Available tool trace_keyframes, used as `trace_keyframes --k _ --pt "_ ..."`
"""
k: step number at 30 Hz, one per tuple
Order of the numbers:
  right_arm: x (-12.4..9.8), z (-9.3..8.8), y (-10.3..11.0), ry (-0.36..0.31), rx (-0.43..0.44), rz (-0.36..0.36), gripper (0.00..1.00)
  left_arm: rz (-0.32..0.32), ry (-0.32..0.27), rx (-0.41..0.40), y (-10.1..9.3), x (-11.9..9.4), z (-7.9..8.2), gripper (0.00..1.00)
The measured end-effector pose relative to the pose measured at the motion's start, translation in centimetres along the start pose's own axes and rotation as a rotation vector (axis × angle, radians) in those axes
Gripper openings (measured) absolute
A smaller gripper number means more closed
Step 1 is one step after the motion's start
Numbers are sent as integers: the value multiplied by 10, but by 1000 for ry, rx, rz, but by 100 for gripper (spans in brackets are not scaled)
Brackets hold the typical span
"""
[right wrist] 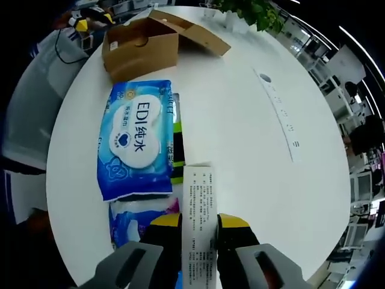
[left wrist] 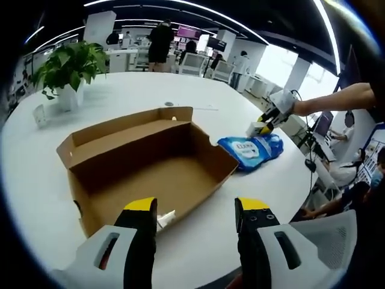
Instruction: Operate the shoe box by opening the lid, removing the specified soft item, and placing it in the target area until the item is outside and the box remains undamaged.
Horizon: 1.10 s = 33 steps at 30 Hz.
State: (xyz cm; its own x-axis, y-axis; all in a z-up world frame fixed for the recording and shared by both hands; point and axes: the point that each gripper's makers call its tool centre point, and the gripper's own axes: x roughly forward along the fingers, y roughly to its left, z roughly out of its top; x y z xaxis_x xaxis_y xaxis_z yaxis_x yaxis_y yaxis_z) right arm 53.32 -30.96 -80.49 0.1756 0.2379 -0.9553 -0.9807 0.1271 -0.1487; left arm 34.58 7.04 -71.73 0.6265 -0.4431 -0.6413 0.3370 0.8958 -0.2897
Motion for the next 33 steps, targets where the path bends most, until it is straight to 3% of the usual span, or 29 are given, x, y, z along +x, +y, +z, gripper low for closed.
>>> trace_keyframes --k 13,26,33 --pt "16 -7 -6 27 -33 14 18 10 12 -4 6 -2 -5 53" --pt "21 -21 -8 87 -112 18 18 8 17 2 6 -1 -6 53" --pt "18 -23 -6 100 -103 18 18 2 13 5 4 1 -4 53"
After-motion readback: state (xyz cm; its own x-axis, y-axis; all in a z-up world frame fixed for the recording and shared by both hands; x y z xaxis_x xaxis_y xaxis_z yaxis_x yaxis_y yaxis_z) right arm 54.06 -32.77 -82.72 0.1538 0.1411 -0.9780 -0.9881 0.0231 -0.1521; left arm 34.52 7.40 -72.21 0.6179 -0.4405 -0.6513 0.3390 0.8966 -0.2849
